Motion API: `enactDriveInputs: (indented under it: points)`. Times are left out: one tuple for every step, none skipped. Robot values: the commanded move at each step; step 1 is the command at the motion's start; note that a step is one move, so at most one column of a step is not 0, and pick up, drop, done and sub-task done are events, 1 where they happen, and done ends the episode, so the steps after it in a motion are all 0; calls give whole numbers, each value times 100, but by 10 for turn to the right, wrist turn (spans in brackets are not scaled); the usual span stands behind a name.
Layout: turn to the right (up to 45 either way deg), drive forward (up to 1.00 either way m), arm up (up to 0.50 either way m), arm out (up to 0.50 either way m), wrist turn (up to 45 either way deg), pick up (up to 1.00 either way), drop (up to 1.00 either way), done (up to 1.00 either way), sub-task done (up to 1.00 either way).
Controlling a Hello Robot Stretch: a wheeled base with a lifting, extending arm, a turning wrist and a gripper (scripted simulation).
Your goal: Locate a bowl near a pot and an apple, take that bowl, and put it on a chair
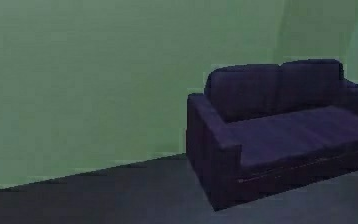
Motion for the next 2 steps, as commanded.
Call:
enactDriveInputs:
  points:
    - [420,0,0,0,0,0,0,0,0]
    - [0,35,0,0,0,0,0,0,0]
